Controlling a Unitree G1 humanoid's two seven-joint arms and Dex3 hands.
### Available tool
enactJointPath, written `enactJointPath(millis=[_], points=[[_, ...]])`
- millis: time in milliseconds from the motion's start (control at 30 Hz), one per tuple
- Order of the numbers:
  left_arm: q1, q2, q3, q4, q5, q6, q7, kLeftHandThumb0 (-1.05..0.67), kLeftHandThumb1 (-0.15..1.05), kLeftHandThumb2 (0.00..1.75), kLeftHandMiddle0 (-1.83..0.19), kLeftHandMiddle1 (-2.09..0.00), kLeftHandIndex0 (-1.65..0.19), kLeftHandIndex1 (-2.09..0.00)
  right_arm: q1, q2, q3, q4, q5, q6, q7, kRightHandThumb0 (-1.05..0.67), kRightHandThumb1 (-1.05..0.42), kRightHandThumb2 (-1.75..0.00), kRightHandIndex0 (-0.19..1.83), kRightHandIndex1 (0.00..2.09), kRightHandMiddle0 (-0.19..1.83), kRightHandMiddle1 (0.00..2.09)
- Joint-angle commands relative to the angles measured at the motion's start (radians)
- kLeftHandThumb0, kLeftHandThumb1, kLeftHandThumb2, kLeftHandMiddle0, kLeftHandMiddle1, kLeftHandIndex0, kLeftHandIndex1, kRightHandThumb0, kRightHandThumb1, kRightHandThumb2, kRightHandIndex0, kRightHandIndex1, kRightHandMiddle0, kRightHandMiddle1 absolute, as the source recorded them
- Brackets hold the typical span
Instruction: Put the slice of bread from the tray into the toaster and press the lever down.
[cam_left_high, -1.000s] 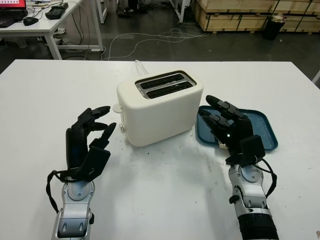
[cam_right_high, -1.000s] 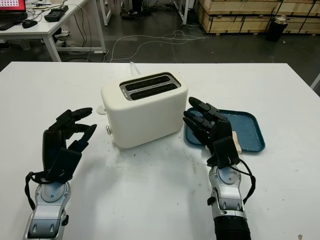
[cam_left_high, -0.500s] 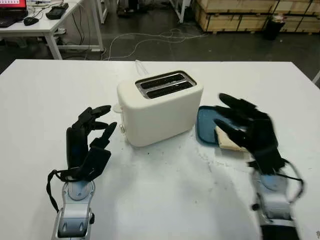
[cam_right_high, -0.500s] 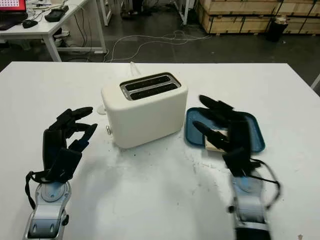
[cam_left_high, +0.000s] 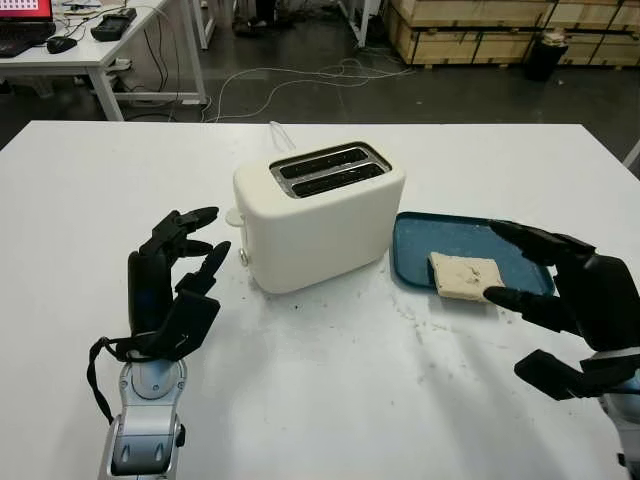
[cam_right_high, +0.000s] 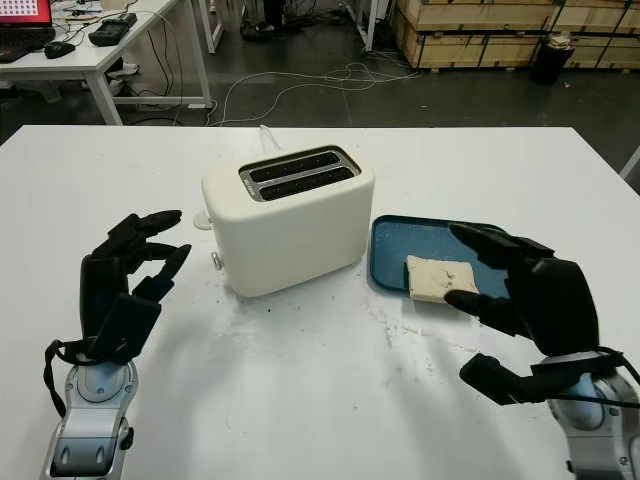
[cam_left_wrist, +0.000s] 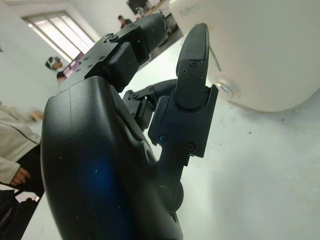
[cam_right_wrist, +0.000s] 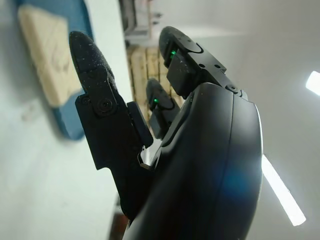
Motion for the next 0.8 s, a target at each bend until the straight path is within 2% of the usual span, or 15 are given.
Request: enactJointPath(millis=[0, 333, 500, 767], points=[[-0.014, 0.001, 0.003, -0.009, -0.003, 0.008, -0.003, -0.42, 0.92, 0.18, -0.5, -1.15, -0.61, -0.51, 0.0, -0.022, 0.022, 0.017, -0.043, 0.018, -0.025, -0.62, -0.76, -0.01, 0.5, 0.0, 0.49, 0.0], [-0.013, 0.006, 0.0, -0.008, 0.012, 0.011, 0.001, -0.46, 0.92, 0.18, -0.51, -1.14, -0.62, -0.5, -0.079, -0.076, 0.18, 0.2, -0.249, 0.106, -0.132, -0.63, -0.76, -0.01, 0.49, 0.0, 0.48, 0.0], [-0.012, 0.009, 0.002, 0.001, 0.004, -0.003, -0.002, -0.44, 0.92, 0.18, -0.51, -1.14, -0.62, -0.49, -0.133, -0.096, 0.252, 0.327, -0.264, 0.11, -0.192, -0.66, -0.76, 0.0, 0.5, 0.01, 0.48, 0.0], [-0.012, 0.005, -0.002, -0.002, 0.007, 0.003, 0.002, -0.46, 0.92, 0.19, -0.51, -1.15, -0.63, -0.49, -0.18, -0.117, 0.335, 0.433, -0.272, 0.119, -0.276, -0.65, -0.77, -0.01, 0.5, 0.01, 0.48, 0.0]])
